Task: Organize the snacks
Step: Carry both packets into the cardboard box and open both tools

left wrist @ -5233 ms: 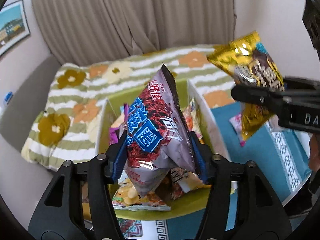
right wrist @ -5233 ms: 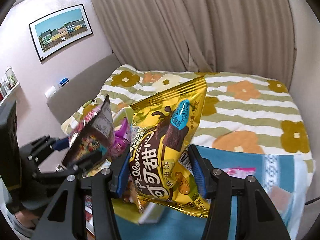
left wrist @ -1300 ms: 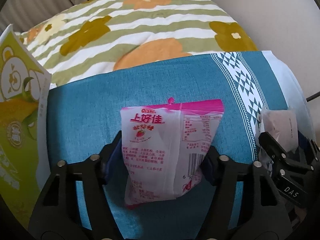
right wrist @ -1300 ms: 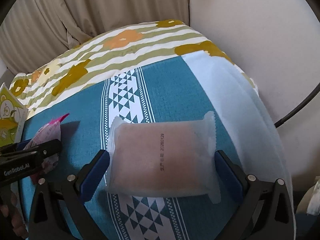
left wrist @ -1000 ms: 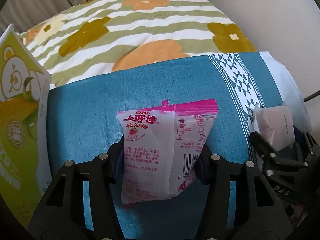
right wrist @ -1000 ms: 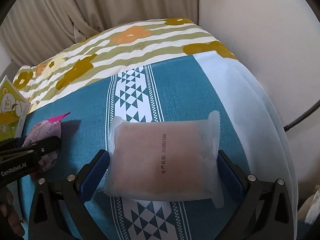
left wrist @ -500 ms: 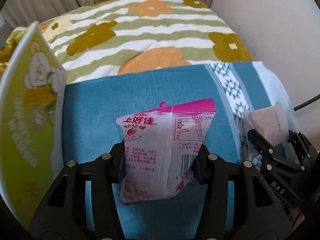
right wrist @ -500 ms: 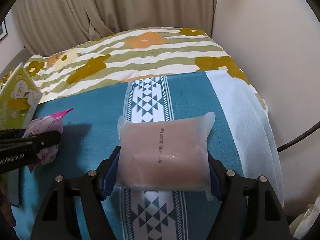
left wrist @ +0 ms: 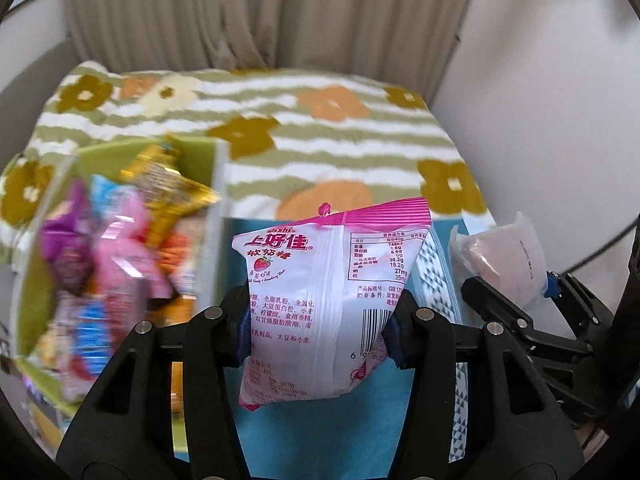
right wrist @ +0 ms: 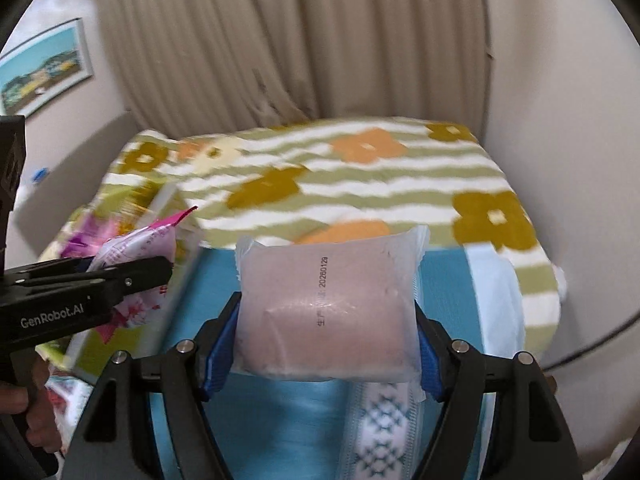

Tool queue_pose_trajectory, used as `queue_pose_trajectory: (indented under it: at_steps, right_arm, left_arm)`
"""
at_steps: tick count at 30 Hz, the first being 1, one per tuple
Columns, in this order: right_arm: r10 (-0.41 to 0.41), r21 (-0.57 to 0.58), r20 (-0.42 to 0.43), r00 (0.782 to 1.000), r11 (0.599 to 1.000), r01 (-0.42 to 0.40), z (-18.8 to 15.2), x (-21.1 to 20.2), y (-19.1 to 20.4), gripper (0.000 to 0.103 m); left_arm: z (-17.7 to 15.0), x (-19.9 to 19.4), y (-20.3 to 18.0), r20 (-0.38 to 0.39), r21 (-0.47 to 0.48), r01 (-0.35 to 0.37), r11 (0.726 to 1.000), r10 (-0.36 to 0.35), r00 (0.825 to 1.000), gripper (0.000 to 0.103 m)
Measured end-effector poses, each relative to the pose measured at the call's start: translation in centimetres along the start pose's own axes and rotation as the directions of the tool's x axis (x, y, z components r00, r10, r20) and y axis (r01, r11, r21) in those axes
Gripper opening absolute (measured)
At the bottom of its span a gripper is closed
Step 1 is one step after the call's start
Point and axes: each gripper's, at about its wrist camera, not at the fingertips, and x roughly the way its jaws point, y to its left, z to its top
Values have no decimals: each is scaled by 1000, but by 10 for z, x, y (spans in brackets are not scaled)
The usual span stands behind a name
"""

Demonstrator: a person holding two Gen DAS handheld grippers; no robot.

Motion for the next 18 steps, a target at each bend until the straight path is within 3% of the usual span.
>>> queue_pose_trajectory:
  at_steps: [5,9,15,16,17,18]
  right_arm:
    - [134,-39,27,991,990,-133,27,-13,50,70]
    - [212,-61,41,976,976,-209,45,-13,101,70]
    - [248,-37,36,968,968,-247,63,6,162,70]
    - [248,-35,34,968,969,-246,65,10,168,70]
    - [246,-35,29,969,969,-245,66,14,176,70]
    - [243,-34,24,970,970,-242,66,18,184,70]
  left_arm:
    - [12,-44,59,58,-38,-87,995,89,994,47]
    - [18,-54,108,57,-40,-137,990,140,989,47]
    - [19,-43,180,-16,-45,-124,991,124,992,49]
    - [18,-40,187,-23,-42,-114,993,113,993,58]
    - [17,-37,194,-25,-38,-109,993,108,994,90]
    - [16,-34,202,-28,-24,-118,993,117,993,103]
